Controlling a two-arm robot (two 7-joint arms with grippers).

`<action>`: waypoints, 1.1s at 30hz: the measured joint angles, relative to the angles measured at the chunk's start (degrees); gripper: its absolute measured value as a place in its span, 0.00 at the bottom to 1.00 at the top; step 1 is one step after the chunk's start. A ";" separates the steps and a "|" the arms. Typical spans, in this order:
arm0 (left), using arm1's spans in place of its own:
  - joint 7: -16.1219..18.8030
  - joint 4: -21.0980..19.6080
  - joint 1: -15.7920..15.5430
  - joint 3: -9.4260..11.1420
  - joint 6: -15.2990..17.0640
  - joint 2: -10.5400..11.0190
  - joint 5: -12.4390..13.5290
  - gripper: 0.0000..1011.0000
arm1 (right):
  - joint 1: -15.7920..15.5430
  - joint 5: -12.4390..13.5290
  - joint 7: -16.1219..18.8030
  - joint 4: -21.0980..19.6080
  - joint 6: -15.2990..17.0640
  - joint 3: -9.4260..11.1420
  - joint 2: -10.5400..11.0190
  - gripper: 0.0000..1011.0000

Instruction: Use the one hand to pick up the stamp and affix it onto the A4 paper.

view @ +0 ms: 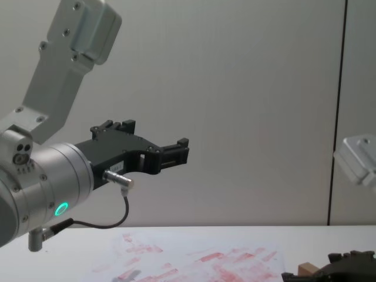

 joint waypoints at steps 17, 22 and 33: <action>0.00 0.00 0.00 0.00 0.00 0.00 0.00 0.99 | 1.13 -0.82 0.50 1.84 0.25 -0.10 -0.62 0.54; 0.00 0.00 0.00 0.00 0.00 0.00 0.00 0.99 | 1.28 -0.92 0.55 2.05 0.28 -0.10 -0.69 0.40; 0.00 0.00 0.00 0.00 0.00 0.00 0.00 0.99 | 1.25 -0.93 0.36 2.02 0.00 -0.01 -0.74 0.22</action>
